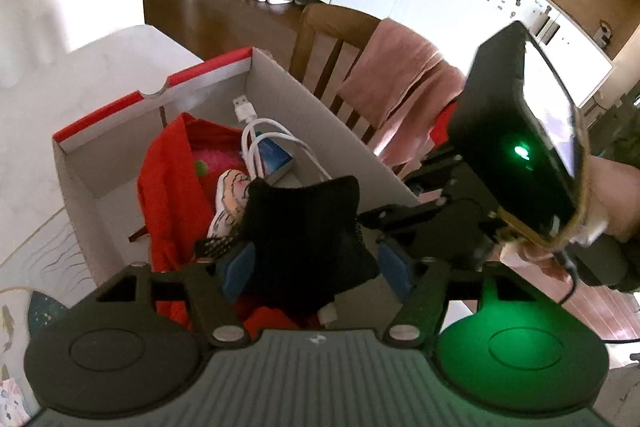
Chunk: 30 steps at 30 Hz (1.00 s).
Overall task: Organize objects
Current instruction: 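Lower the black gloves into the box and open the left tool, then move the left tool back to the white printed mask pouch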
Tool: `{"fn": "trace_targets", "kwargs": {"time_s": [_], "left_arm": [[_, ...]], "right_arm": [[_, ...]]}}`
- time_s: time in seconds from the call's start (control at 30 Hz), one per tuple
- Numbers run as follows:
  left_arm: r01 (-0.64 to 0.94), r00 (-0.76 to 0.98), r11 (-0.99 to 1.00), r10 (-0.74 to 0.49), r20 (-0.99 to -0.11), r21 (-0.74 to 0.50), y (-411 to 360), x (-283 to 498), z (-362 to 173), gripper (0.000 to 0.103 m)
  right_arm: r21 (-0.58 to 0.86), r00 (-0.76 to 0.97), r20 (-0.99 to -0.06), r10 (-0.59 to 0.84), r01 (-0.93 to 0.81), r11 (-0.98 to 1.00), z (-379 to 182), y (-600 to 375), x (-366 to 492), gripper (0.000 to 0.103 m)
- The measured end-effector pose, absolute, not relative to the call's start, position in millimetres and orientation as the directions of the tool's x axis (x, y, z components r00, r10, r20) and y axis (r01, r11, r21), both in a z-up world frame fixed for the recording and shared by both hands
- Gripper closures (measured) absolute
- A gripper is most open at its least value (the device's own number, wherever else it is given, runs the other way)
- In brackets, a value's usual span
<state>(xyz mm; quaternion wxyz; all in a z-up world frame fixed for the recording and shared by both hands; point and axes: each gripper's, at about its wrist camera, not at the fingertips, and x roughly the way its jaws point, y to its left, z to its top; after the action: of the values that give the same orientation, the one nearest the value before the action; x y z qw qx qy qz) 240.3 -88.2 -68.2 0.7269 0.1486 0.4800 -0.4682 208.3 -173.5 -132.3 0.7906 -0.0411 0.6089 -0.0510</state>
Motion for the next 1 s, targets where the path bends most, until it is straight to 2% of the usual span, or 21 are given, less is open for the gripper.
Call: {"fn": "trace_targets", "kwargs": {"time_s": [0.33,0.73,0.87,0.97,1.0], "left_arm": [[0.793,0.171,0.559,-0.586,-0.792,-0.242,-48,227,-36,0.032],[0.705,0.334,0.665,-0.618,-0.712,-0.246,34,221,7,0.019],[0.671,0.374,0.702,-0.597,-0.710,-0.237,64,223,13,0.012],[0.644,0.411,0.731,-0.579,-0.705,-0.225,87,224,15,0.000],[0.631,0.432,0.745,-0.570,-0.699,-0.216,97,223,15,0.000]], "right_arm": [[-0.133,0.250,-0.959,-0.134,0.023,0.991,-132,-171,209,0.095],[-0.143,0.242,-0.959,-0.144,0.022,0.989,-131,-171,209,0.094],[-0.146,0.239,-0.960,-0.147,0.024,0.989,-132,-171,209,0.094],[-0.149,0.236,-0.960,-0.151,0.026,0.989,-131,-170,210,0.094],[-0.149,0.235,-0.960,-0.151,0.026,0.989,-131,-170,210,0.094]]}}
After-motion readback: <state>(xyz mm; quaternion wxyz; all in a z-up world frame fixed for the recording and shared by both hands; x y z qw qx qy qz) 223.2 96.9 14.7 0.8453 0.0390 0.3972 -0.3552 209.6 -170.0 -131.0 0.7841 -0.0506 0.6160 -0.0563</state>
